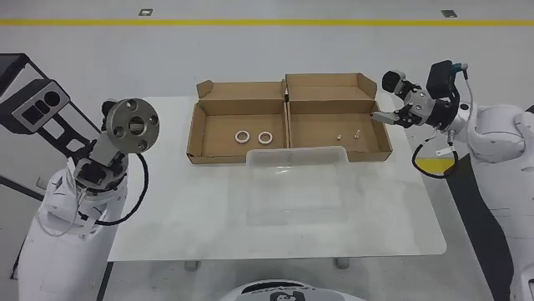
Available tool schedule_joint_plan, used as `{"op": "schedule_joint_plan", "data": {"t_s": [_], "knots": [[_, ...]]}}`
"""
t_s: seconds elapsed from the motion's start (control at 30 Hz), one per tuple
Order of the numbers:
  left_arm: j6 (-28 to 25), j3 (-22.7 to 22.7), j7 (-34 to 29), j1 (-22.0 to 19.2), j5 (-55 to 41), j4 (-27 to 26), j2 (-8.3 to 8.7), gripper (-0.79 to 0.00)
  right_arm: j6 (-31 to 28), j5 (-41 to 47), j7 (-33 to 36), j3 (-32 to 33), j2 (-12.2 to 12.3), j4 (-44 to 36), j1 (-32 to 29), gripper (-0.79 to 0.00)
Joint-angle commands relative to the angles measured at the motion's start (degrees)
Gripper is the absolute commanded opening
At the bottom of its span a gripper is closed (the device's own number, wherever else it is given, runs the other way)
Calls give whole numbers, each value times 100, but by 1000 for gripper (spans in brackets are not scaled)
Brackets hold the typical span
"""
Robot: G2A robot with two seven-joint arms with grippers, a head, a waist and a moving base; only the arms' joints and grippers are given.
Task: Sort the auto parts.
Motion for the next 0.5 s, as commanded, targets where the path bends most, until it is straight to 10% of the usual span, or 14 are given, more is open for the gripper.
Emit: {"op": "schedule_joint_plan", "data": {"t_s": [0.0, 0.47], "knots": [[-20, 30, 18, 10, -160, -17, -7, -785, 0, 0, 0, 0, 0, 0, 0, 0], [-64, 22, -146, 8, -360, -35, -13, -785, 0, 0, 0, 0, 0, 0, 0, 0]]}}
